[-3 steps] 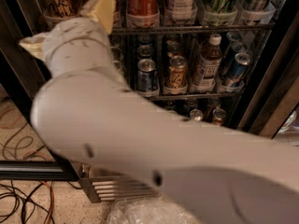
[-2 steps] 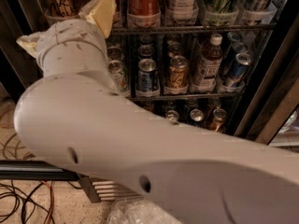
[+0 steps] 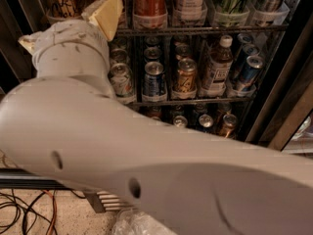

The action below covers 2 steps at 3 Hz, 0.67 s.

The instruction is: Pick coke can from top shelf of fridge

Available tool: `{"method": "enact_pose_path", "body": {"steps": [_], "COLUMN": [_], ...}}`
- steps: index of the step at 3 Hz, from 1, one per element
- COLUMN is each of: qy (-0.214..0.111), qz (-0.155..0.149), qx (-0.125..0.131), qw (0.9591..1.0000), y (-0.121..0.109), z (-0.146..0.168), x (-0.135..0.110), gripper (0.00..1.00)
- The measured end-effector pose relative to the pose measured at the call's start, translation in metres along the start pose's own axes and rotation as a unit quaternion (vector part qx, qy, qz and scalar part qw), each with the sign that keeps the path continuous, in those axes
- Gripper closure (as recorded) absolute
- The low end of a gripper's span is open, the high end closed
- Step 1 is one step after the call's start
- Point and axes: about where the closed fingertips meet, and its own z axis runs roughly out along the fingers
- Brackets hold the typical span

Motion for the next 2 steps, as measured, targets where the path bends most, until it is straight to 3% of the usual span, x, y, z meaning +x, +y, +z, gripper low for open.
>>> {"method": "enact_pose_path", "body": {"steps": [1,2], "qy": [0.025,0.032], "qz": [0.031,0.07], "qx": [0.039,0.076], "qw": [0.9985,0.9941], "y": [0.0041,0.0002], "z": [0.0024,0.0091], "x": [0.004,0.0065], "gripper": [0.0,0.0]}}
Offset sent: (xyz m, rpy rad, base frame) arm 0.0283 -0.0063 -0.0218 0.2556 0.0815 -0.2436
